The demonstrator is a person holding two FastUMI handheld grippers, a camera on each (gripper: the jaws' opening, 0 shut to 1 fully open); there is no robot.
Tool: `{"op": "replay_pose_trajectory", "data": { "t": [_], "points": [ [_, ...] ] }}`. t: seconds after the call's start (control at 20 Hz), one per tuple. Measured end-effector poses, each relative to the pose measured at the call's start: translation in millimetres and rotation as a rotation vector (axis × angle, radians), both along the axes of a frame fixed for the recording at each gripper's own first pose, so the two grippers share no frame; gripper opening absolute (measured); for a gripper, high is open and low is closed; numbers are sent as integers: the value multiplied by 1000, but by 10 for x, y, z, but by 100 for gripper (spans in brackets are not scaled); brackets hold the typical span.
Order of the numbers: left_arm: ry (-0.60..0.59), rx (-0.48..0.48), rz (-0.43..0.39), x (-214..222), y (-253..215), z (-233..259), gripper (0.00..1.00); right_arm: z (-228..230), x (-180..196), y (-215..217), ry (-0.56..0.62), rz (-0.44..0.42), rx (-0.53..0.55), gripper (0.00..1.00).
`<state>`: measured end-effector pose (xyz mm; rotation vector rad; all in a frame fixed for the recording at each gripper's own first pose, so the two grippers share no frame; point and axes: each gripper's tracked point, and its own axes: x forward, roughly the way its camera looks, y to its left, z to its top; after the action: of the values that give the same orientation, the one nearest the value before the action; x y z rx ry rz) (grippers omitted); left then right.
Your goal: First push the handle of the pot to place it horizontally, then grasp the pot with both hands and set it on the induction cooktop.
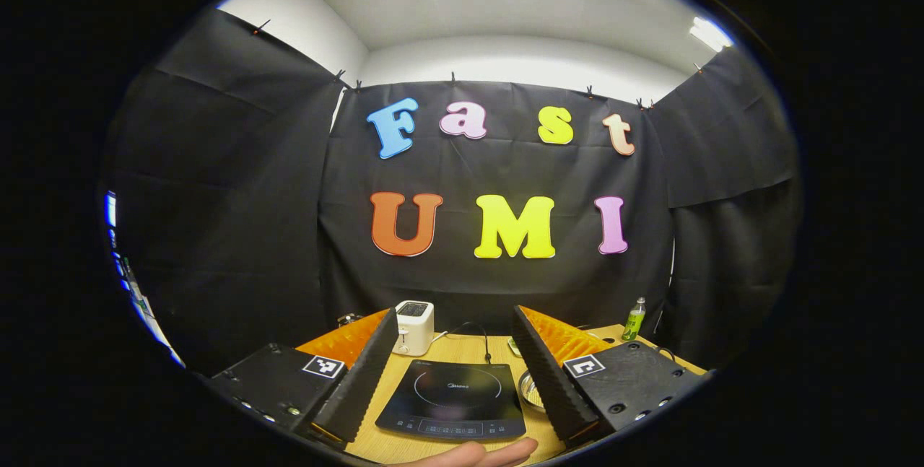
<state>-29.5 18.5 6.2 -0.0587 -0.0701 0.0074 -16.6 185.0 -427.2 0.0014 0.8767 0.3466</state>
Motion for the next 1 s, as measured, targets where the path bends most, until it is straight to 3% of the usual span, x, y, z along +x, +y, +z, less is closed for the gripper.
{"op": "replay_pose_trajectory", "data": {
  "t": [0.15, 0.45, 1.0],
  "points": [
    [-14, -28, -70, 70, -188, 75, 95, -7, -6, -123, -14, -9, 15, 4],
    [-3, 32, -75, 273, -252, 20, 95, 4, 39, -299, -12, -8, 4, 4],
    [36, 44, -10, 537, -210, -99, 95, -2, 218, -829, 1, -7, -46, 4]
  ]
}}
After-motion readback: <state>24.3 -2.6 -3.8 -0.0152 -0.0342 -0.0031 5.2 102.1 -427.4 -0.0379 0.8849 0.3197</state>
